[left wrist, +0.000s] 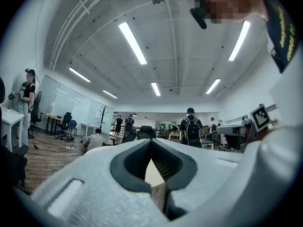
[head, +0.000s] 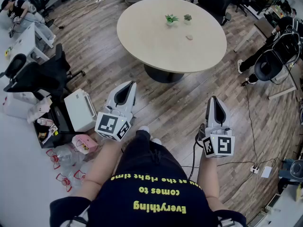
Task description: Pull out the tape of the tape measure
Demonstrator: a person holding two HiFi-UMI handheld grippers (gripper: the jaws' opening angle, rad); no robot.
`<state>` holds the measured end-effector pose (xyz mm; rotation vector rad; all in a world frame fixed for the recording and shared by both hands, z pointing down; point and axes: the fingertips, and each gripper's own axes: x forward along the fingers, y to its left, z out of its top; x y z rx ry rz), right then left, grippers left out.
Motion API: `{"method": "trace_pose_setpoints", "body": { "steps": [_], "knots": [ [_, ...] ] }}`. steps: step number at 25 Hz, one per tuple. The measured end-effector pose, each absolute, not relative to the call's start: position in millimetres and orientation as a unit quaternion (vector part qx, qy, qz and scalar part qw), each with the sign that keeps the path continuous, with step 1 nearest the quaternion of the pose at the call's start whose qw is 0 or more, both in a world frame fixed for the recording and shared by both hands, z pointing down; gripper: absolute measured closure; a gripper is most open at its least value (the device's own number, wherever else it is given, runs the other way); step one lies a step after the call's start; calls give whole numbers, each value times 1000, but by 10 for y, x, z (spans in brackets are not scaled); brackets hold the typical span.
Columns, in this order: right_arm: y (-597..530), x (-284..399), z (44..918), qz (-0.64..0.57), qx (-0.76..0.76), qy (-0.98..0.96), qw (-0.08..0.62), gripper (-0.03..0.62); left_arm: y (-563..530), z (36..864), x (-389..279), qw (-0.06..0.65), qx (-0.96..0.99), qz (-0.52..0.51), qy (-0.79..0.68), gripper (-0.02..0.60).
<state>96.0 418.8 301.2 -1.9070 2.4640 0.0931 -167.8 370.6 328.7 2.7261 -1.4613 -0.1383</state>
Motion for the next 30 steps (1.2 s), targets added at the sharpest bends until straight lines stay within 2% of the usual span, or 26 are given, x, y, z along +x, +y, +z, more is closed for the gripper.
{"method": "trace_pose_setpoints", "body": {
  "steps": [12,15,18,21,24,30],
  "knots": [
    [4280,1026,2990,20,-612,790,23,581,3789,3260,-1527,22,884,-38,-466,578],
    [4265,1057,2992,17,-617,786,25,557,3771,3249,-1533,35,882,-38,-469,530],
    [4204,1045,3027,9,-619,785,20,488,3696,3266,-1576,49,878,-32,-475,456],
    [4109,1035,3062,2,-619,785,15,459,3596,3274,-1622,47,874,-25,-483,400],
    [3976,1026,3060,1,-620,784,15,437,3450,3268,-1647,43,873,-24,-485,362],
    [3531,1000,3065,-4,-624,782,8,403,2973,3291,-1628,36,875,-21,-483,325]
  ]
}}
